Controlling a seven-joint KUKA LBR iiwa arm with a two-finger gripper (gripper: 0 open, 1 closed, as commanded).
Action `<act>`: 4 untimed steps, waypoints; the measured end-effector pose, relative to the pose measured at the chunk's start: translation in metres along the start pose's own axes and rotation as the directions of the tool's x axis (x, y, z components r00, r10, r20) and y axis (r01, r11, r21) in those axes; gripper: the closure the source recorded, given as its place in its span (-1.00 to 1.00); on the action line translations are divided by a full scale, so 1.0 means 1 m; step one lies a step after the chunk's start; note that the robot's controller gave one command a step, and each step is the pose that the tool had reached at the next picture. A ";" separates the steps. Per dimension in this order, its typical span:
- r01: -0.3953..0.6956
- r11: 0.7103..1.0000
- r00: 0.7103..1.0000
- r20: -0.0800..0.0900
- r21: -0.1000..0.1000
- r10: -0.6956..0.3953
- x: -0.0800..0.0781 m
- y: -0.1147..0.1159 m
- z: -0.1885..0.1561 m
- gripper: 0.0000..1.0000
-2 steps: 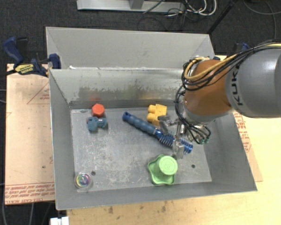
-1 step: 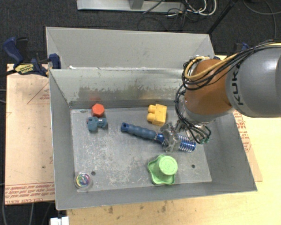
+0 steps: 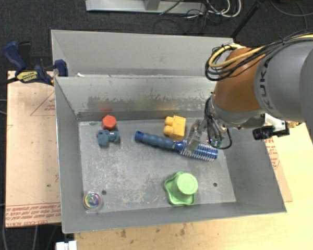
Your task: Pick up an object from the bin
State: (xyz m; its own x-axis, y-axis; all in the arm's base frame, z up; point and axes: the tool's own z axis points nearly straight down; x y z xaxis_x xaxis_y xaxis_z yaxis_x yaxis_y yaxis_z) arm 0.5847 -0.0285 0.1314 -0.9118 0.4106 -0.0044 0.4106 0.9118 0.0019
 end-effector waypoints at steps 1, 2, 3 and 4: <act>-0.014 1.000 1.000 0.003 -0.002 0.014 0.023 0.002 -0.069 1.00; -0.015 1.000 1.000 -0.002 0.001 0.015 0.023 0.002 -0.064 -1.00; -0.116 0.993 0.993 -0.009 0.005 0.116 -0.006 -0.010 0.050 -1.00; -0.115 0.993 0.993 -0.004 0.003 0.115 -0.007 -0.009 0.046 1.00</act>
Offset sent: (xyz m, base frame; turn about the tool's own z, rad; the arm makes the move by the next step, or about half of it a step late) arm -0.0213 0.0104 0.0646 0.0177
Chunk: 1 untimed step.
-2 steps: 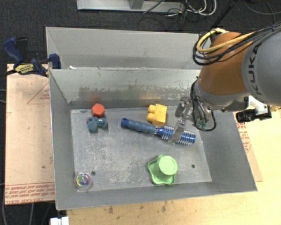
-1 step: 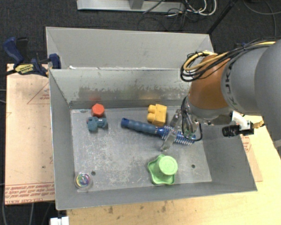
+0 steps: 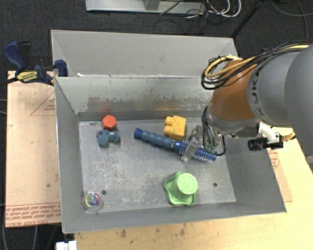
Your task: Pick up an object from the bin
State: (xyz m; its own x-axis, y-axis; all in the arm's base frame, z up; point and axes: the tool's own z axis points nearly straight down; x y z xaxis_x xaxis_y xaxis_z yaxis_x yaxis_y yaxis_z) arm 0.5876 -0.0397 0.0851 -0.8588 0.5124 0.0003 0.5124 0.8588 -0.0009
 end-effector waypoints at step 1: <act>0.013 1.000 1.000 0.006 -0.005 -0.013 0.033 -0.002 -0.111 1.00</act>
Offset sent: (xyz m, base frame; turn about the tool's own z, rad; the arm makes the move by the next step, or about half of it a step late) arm -0.0307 0.0148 0.1075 -0.0092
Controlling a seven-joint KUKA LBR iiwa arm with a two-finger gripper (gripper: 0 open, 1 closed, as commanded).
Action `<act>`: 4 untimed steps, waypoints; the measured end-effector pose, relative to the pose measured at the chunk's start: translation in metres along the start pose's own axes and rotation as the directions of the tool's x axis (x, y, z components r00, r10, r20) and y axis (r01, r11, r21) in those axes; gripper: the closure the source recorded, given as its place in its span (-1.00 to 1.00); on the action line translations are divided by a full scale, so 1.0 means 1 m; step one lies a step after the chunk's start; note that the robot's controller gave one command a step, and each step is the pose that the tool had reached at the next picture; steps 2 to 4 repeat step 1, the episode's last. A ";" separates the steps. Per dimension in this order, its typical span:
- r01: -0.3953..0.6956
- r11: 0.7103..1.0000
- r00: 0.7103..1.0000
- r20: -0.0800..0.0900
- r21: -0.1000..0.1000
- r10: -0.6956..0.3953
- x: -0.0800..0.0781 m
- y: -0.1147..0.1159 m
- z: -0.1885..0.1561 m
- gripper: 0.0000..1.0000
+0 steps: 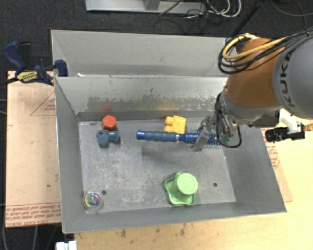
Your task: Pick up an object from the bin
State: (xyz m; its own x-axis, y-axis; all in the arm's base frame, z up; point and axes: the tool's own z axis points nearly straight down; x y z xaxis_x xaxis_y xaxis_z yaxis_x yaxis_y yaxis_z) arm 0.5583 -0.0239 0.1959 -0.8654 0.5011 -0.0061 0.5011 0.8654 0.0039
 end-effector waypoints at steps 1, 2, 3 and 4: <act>-0.032 0.999 0.999 -0.002 0.002 0.032 -0.008 -0.007 -0.035 1.00; -0.032 0.999 0.999 -0.002 0.002 0.032 -0.008 -0.007 -0.035 1.00; -0.032 0.999 0.999 -0.002 0.002 0.032 -0.008 -0.007 -0.035 1.00; -0.032 0.999 0.999 -0.002 0.002 0.032 -0.008 -0.007 -0.035 1.00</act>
Offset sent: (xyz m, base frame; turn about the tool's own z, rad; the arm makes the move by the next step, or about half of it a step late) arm 0.0021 -0.0105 0.0338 0.0342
